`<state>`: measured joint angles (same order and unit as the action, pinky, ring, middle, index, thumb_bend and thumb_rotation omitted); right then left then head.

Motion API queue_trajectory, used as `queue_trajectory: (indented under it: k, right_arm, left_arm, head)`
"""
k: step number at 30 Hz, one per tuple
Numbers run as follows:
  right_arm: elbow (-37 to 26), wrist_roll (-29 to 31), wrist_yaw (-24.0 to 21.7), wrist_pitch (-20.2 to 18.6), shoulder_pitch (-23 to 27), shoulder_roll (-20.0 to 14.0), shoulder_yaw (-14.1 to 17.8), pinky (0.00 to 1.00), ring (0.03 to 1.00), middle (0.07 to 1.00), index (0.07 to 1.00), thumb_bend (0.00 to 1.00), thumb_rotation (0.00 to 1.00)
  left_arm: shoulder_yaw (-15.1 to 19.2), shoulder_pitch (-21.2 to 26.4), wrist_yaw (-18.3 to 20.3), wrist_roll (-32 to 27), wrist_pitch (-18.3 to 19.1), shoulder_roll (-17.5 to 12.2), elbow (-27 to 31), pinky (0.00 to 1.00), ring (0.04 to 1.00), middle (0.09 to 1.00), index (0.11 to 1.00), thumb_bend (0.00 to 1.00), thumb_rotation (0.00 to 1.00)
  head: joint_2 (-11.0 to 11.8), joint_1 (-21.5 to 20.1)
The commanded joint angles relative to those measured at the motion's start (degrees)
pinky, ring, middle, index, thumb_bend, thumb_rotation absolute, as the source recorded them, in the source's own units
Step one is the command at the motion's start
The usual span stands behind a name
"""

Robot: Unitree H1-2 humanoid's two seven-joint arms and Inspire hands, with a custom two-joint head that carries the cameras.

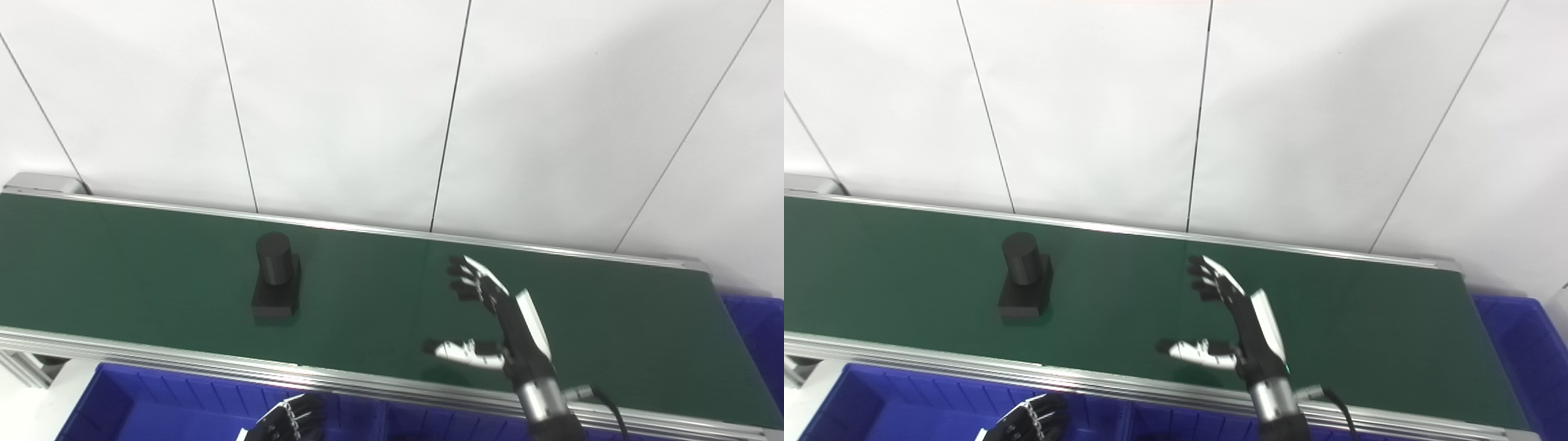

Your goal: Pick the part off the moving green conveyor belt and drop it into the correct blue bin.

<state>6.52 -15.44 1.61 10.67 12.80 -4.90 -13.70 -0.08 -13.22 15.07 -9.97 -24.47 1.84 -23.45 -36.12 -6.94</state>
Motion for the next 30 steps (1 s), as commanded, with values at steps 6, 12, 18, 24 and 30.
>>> queue_trajectory:
  k: [6, 12, 18, 24, 30]
  right_arm:
    - [6.2, -2.6, -3.0, -2.4, 12.5, 2.0, -1.1, 0.66, 0.759, 0.823, 0.923, 0.76, 0.19]
    - [17.5, -5.1, -5.6, -4.7, 23.0, 4.1, -3.9, 0.63, 0.766, 0.853, 0.989, 0.82, 0.27]
    - [31.4, -7.4, -1.5, -2.1, 30.7, 8.1, -4.8, 0.57, 0.741, 0.823, 0.969, 0.83, 0.26]
    - [40.9, -7.5, -0.9, -1.9, 35.9, 10.8, -5.2, 0.56, 0.763, 0.861, 0.998, 0.86, 0.32]
    - [48.8, -8.2, 0.0, 0.2, 40.1, 12.6, -6.6, 0.81, 0.879, 0.938, 1.000, 0.96, 0.44]
  left_arm:
    - [-0.1, 0.6, -0.3, 0.4, -2.1, -0.5, 1.5, 0.70, 0.684, 0.732, 0.687, 0.52, 0.00]
    - [0.2, 0.8, -0.3, 0.2, -2.1, -1.0, 1.3, 0.72, 0.689, 0.727, 0.688, 0.55, 0.00]
    - [0.3, 1.4, -0.2, -0.7, -2.2, -0.5, 1.1, 0.71, 0.684, 0.710, 0.678, 0.55, 0.00]
    - [0.3, 1.3, -0.9, -0.4, -2.3, 0.4, 1.5, 0.70, 0.677, 0.700, 0.674, 0.54, 0.00]
    - [0.2, 0.7, -1.6, 0.0, -1.8, 0.4, 2.7, 0.73, 0.687, 0.711, 0.678, 0.57, 0.00]
  head:
    - [0.5, 0.8]
    - [1.2, 3.7]
    - [2.0, 4.7]
    - [2.8, 5.8]
    - [2.4, 6.4]
